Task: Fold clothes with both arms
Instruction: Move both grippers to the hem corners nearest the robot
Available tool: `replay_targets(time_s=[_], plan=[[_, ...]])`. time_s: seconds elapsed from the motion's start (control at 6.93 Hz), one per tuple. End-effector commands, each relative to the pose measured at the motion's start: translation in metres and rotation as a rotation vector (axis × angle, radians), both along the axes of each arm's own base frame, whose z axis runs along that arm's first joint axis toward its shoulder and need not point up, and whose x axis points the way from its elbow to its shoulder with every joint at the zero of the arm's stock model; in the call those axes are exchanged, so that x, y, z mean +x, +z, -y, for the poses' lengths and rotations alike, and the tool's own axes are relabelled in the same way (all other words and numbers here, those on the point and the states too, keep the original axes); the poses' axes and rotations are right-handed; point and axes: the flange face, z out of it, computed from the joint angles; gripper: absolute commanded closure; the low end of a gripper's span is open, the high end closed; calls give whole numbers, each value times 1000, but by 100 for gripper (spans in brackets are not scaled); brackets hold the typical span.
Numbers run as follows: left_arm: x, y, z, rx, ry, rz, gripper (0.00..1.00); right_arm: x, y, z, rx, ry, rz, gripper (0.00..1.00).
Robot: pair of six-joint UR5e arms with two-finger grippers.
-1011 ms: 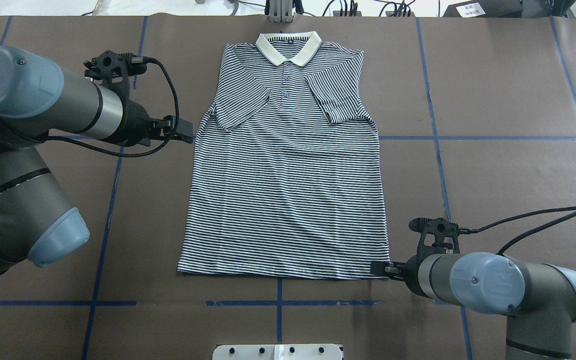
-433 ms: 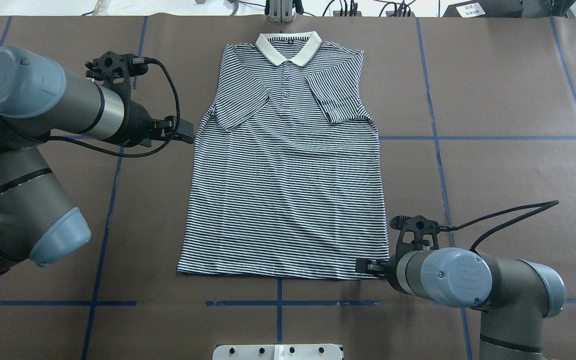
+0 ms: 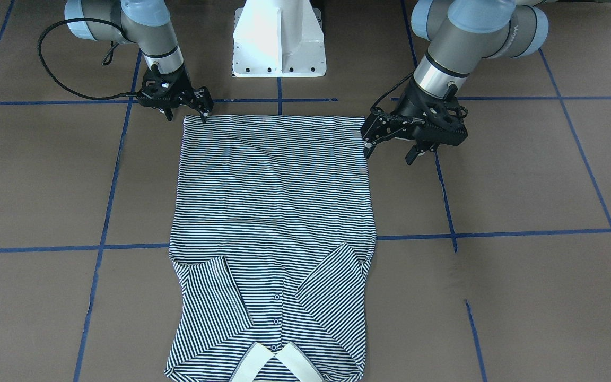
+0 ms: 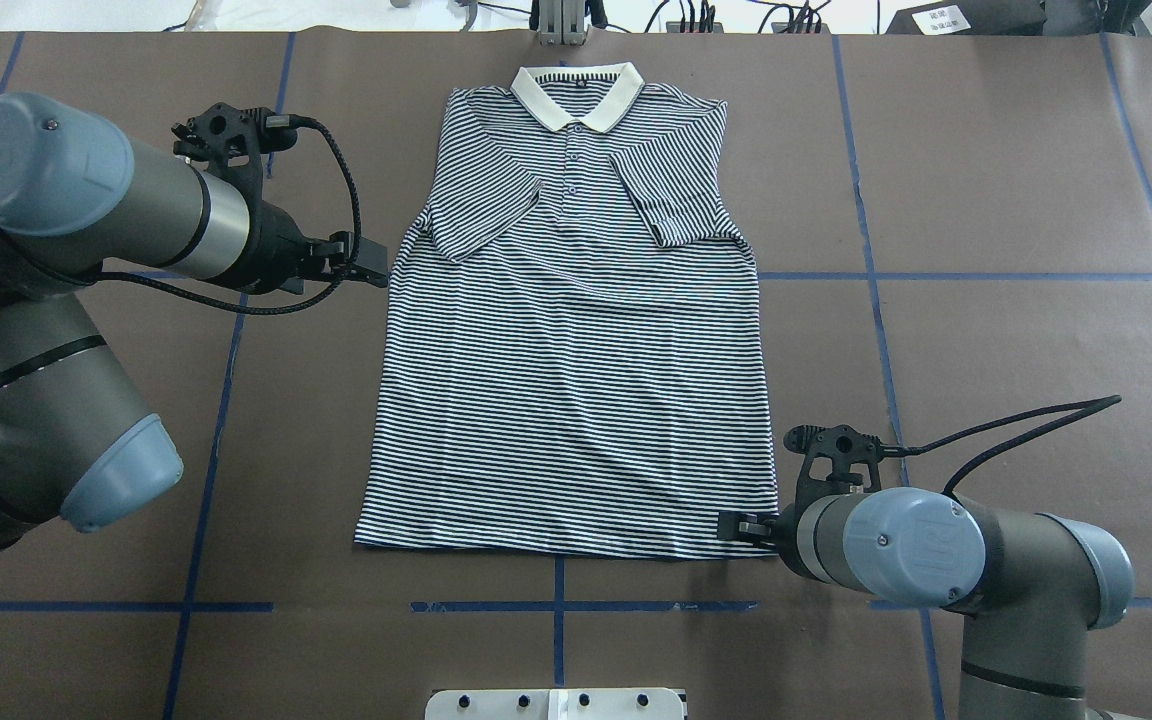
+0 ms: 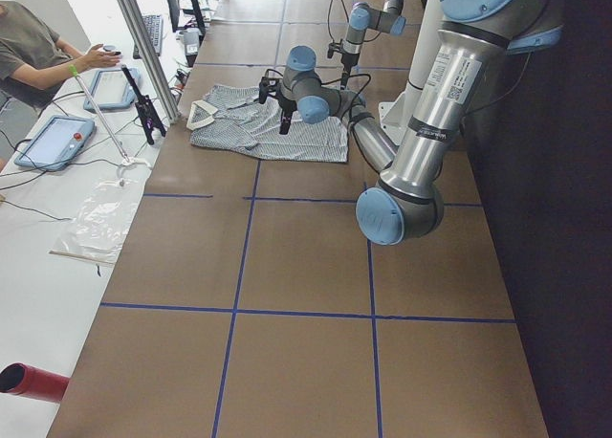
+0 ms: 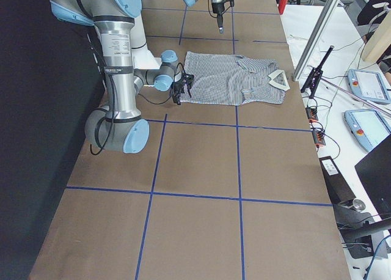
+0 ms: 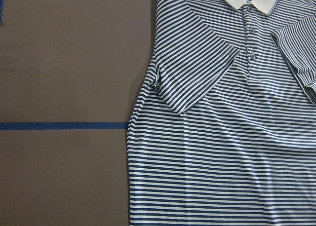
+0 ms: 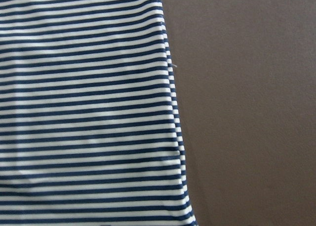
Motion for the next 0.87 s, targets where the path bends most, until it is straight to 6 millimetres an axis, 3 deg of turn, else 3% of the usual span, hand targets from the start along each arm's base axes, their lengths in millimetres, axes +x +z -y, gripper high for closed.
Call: replay_targets(time_s=[0.0, 0.14, 0.29, 0.72], plan=[[0, 0, 0, 1, 0, -1, 0, -1, 1, 0, -3, -3, -2, 53], [2, 1, 0, -1, 2, 1, 0, -1, 2, -2, -15, -15, -1, 84], [3, -4, 1, 3, 2, -3, 0, 0, 1, -2, -15, -16, 1, 100], [2, -7, 1, 5, 3, -7, 0, 4, 0, 1, -8, -2, 4, 100]])
